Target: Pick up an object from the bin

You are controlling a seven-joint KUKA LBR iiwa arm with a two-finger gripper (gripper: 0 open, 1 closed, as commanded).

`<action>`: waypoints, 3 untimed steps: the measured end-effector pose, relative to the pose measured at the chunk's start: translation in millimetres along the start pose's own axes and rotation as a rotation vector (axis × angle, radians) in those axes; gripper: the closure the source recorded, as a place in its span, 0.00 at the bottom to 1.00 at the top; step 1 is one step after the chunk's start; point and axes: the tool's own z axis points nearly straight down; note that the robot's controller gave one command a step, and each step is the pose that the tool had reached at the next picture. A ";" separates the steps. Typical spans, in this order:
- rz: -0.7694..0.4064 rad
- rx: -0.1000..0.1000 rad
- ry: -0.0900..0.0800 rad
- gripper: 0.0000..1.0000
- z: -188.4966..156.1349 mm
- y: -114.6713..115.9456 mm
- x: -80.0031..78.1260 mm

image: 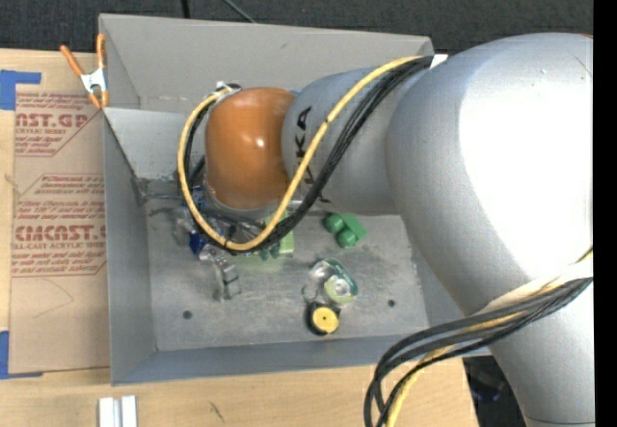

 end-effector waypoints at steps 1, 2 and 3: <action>-0.251 0.001 0.001 0.00 -12.5 -79.4 18.9; -0.253 -0.002 -0.001 1.00 -12.9 -76.0 17.9; -0.281 0.002 -0.006 1.00 -180.5 -63.6 38.1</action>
Offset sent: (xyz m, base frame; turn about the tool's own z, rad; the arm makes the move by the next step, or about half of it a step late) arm 0.0169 -0.0774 0.0123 -0.2546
